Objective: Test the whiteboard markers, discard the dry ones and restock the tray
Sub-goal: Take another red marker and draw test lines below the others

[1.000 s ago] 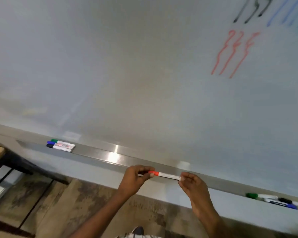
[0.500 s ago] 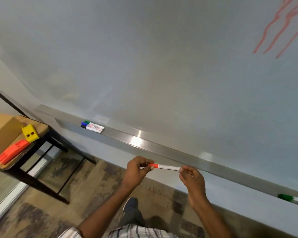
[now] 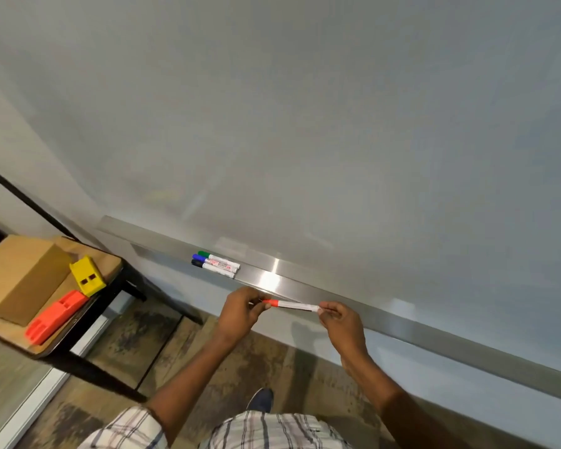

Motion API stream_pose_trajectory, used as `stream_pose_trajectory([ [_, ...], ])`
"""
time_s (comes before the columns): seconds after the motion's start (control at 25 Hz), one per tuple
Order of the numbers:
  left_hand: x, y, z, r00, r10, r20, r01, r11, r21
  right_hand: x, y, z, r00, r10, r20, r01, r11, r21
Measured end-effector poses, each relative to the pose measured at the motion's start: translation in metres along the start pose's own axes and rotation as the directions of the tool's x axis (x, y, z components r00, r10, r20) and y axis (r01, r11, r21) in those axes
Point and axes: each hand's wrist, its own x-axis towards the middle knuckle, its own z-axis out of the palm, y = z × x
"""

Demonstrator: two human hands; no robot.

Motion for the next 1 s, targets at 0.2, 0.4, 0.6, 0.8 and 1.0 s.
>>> stream_pose_trajectory([
  [0.2, 0.037, -0.048, -0.041, 0.996, -0.029, 0.088, 0.027, 0.999, 0.021, 0.019, -0.021, 0.072, 1.000, -0.005, 0.008, 0.005, 0.997, -0.074],
  [0.4, 0.052, -0.068, -0.049, 0.984, -0.021, 0.179, -0.001, 0.993, 0.121, 0.030, -0.025, 0.104, 0.998, 0.007, -0.068, -0.015, 0.993, -0.116],
  [0.6, 0.060, -0.069, -0.050, 0.960, -0.004, 0.279, -0.066, 0.968, 0.242, 0.041, -0.019, 0.114, 0.997, 0.054, -0.061, -0.064, 0.979, -0.195],
  [0.8, 0.062, -0.074, -0.043, 0.955, -0.022, 0.297, -0.125, 0.875, 0.467, 0.045, -0.015, 0.118, 0.998, 0.029, -0.064, -0.043, 0.969, -0.243],
  [1.0, 0.060, -0.073, -0.037, 0.965, 0.072, 0.252, -0.186, 0.867, 0.462, 0.050, -0.008, 0.125, 0.998, -0.059, -0.018, 0.048, 0.930, -0.365],
])
